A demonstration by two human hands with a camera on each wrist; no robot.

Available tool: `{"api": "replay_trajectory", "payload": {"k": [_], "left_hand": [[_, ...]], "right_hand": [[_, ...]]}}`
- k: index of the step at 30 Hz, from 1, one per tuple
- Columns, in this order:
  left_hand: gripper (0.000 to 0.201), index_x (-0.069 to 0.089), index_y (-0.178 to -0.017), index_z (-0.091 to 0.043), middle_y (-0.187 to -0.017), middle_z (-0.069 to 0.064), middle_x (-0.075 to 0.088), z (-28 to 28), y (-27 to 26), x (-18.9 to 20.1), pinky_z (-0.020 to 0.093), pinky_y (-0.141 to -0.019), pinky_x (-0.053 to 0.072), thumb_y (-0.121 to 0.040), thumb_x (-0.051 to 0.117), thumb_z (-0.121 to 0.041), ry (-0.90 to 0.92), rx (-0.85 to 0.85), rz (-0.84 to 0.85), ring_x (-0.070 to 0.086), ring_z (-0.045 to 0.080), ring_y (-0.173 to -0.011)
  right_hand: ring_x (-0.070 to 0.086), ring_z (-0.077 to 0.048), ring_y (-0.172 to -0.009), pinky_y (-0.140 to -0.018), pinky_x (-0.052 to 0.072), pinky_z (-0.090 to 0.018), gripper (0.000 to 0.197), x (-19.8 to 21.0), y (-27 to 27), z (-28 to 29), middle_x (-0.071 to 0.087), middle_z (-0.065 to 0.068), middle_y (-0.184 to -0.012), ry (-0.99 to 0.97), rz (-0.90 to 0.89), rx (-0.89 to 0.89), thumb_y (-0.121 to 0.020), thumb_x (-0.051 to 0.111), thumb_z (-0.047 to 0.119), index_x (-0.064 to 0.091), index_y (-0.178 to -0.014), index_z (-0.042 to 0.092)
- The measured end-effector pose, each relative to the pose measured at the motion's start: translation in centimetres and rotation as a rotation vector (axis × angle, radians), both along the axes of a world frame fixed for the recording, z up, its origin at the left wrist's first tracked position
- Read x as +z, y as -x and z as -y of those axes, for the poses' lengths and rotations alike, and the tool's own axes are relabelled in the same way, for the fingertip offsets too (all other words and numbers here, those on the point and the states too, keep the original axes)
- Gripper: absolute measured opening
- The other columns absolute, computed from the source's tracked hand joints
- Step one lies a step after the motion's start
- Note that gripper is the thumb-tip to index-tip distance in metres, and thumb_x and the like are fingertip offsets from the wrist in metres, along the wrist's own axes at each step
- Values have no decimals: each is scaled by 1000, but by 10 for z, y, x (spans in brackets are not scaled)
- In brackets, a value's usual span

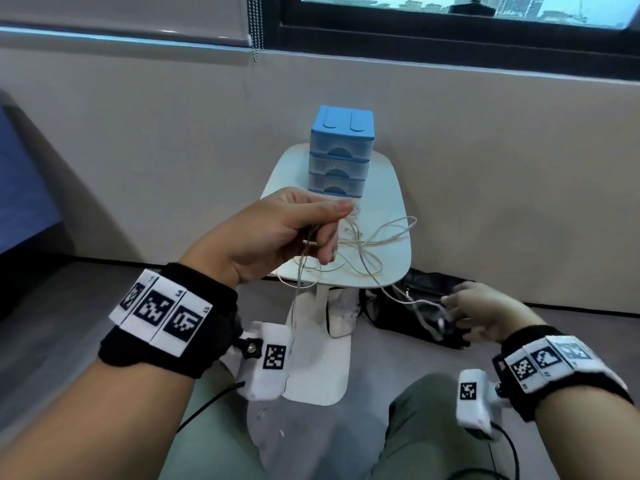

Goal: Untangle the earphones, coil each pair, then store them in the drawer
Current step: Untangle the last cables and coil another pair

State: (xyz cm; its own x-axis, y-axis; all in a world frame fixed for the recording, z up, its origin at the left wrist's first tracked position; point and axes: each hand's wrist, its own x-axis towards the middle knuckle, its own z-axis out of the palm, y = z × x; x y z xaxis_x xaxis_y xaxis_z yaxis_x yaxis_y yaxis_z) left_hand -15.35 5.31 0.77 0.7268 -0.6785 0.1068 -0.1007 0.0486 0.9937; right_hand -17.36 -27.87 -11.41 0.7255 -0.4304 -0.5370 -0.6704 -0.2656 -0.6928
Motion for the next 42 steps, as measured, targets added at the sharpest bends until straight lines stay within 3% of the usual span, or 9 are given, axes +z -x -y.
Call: {"api": "replay_trajectory", "payload": {"k": [3, 9, 12, 16, 21, 27, 30, 34, 42], "left_hand": [[49, 57, -56, -15, -52, 7, 54, 10, 2, 1, 35, -68, 43, -102, 60, -30, -133, 21, 28, 49, 19, -53], [45, 49, -63, -15, -46, -2, 32, 28, 11, -2, 23, -44, 29, -106, 52, -25, -365, 42, 39, 26, 10, -41], [40, 55, -67, -7, -47, 0, 34, 23, 9, -2, 25, -44, 29, -105, 49, -16, -380, 69, 54, 27, 10, -39], [38, 63, -77, -5, -53, 1, 45, 6, 4, -2, 26, -51, 42, -106, 51, -25, -285, 67, 51, 39, 11, -43], [34, 64, -78, -7, -58, 3, 51, -3, 3, -12, 22, -61, 44, -96, 55, -35, -117, 103, 61, 46, 14, -57], [32, 67, -78, -8, -63, 6, 58, 2, 0, -20, 21, -65, 49, -93, 56, -34, -10, 101, 15, 55, 15, -60], [33, 69, -75, -10, -78, 5, 65, 6, -1, -24, 18, -71, 50, -94, 57, -34, -32, 95, 33, 59, 13, -73], [35, 72, -72, -15, -82, 4, 67, 6, -2, -35, 21, -80, 48, -96, 57, -35, -44, 63, 38, 58, 15, -81], [36, 74, -70, -18, -82, 7, 69, -3, -5, -52, 19, -82, 48, -100, 58, -31, -88, 57, 34, 63, 15, -84]], "right_hand": [[58, -26, -79, -62, 44, -25, 11, 37, 5, -30, 65, -16, -93, -106, 266, 173, -97, 63, 8, 67, -108, 6], [69, -30, -112, -102, 51, -37, 50, 111, 25, -120, 73, -21, -116, -412, 718, 684, -76, 62, 1, 66, -126, 3], [65, -27, -87, -87, 55, -36, 40, 119, 22, -139, 67, -30, -101, -301, 665, 750, -75, 62, 10, 66, -112, -6], [47, -15, -67, -61, 40, -29, 19, 118, 18, -139, 63, -10, -84, -222, 673, 762, -85, 66, 16, 69, -100, 4], [34, -33, -71, -62, 27, -47, 15, 117, 21, -125, 60, -13, -78, -97, 786, 722, -96, 71, 22, 77, -96, 8], [36, -7, -54, -55, 31, -20, 21, 115, 21, -117, 56, 0, -61, -165, 942, 552, -98, 64, 14, 75, -87, 0], [32, -10, -53, -55, 27, -25, 19, 113, 15, -105, 57, 3, -58, -175, 1075, 345, -93, 66, 12, 75, -78, 5], [29, -18, -58, -58, 23, -33, 25, 114, 12, -93, 64, -21, -80, -230, 1250, 133, -92, 65, 10, 74, -70, 16], [37, -11, -52, -56, 28, -28, 30, 108, 2, -42, 66, -2, -76, -246, 1246, -267, -90, 63, 12, 71, -62, 21]]}}
